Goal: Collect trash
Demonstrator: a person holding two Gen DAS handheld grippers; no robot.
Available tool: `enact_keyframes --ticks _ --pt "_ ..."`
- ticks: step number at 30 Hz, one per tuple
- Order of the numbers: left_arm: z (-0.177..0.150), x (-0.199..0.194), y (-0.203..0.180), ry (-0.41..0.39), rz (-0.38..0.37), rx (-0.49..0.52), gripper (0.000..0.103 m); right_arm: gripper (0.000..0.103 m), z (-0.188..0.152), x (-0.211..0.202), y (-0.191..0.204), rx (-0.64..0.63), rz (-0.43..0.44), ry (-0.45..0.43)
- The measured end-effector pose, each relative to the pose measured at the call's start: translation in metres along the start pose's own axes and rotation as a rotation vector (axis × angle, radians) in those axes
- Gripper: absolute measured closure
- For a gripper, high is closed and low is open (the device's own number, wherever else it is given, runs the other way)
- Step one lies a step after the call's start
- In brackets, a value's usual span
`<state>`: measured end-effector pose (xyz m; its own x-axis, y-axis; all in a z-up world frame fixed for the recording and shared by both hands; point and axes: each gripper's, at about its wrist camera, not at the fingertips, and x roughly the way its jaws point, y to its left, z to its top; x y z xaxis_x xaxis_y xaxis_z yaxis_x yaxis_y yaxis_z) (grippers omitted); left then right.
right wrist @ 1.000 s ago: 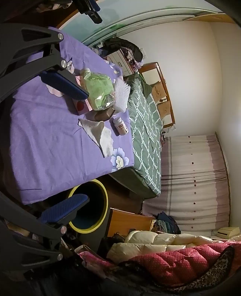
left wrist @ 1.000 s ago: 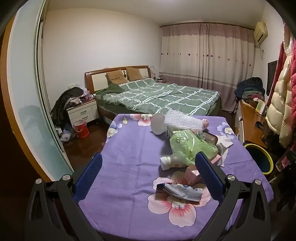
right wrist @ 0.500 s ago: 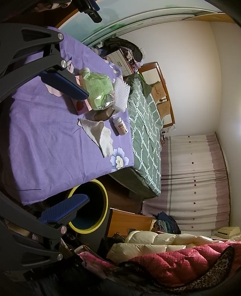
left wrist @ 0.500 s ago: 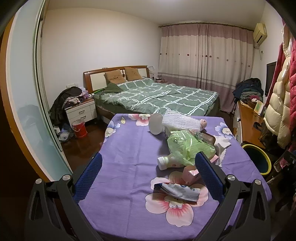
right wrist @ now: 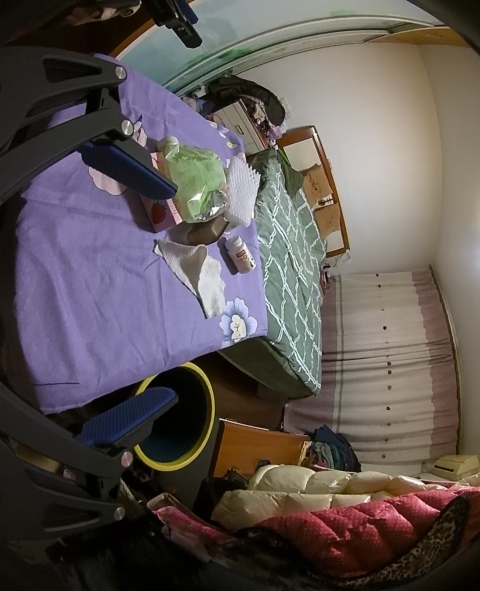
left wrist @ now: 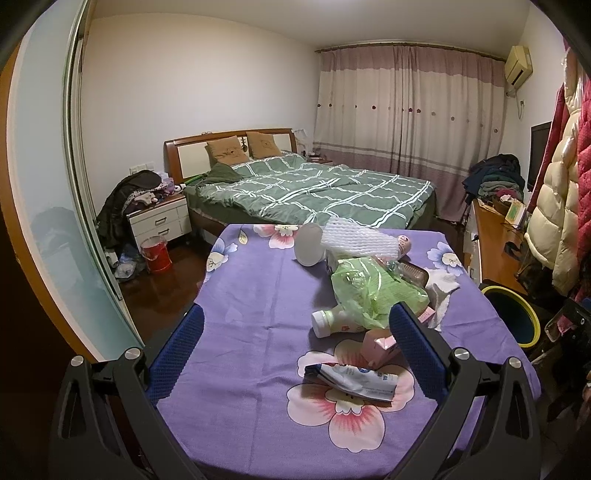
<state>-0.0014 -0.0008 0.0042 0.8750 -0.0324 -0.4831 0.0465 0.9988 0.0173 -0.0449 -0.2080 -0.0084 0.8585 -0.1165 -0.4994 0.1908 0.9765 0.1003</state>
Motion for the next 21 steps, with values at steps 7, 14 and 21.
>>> enact_keyframes --ticks 7,14,21 --pt "-0.0001 0.0015 -0.0007 0.005 -0.005 0.002 0.004 0.006 -0.0009 0.0017 0.0001 -0.001 0.002 0.002" --pt "-0.0007 0.0026 -0.0011 0.006 -0.008 0.003 0.004 0.006 -0.0025 0.0062 0.0007 -0.001 0.008 0.01" --pt "-0.0015 0.0039 -0.0023 0.01 -0.012 0.002 0.004 0.006 -0.0028 0.0079 0.0005 0.001 0.008 0.014"
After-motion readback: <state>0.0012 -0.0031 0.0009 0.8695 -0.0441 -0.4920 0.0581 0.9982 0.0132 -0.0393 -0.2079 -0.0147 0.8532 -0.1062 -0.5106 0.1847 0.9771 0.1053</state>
